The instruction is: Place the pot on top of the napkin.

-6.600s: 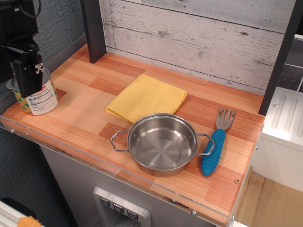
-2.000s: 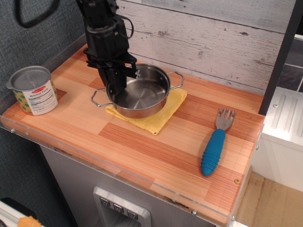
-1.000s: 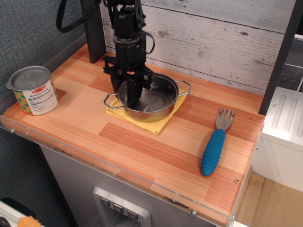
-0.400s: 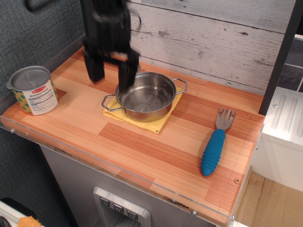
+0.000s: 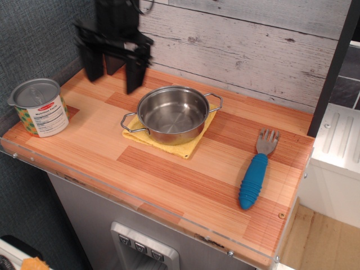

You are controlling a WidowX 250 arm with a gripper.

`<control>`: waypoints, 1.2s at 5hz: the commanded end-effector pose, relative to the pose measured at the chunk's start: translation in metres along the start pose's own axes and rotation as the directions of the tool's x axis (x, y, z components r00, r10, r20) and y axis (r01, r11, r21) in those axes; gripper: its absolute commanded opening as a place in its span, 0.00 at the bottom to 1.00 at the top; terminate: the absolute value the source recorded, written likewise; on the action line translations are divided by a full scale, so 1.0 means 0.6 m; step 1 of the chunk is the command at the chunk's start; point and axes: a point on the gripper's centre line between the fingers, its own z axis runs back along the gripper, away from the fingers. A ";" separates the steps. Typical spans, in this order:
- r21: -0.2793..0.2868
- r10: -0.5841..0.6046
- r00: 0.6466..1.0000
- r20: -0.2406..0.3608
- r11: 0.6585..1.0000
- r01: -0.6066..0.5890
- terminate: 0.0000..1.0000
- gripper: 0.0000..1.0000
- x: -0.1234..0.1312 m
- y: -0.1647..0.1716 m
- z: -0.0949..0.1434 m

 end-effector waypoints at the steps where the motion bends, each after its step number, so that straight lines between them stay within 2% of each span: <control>1: -0.002 -0.195 0.976 0.095 0.981 0.196 0.00 1.00 -0.047 -0.035 0.040; 3: 0.016 -0.281 0.957 0.067 0.960 0.281 0.00 1.00 -0.055 -0.093 0.038; 4: 0.012 -0.239 0.969 0.061 0.971 0.239 0.00 1.00 -0.081 -0.088 0.040; 5: 0.000 -0.200 0.976 0.092 0.980 0.201 0.00 1.00 -0.130 -0.086 0.053; 6: -0.017 -0.170 0.982 0.083 0.985 0.172 0.00 1.00 -0.168 -0.096 0.073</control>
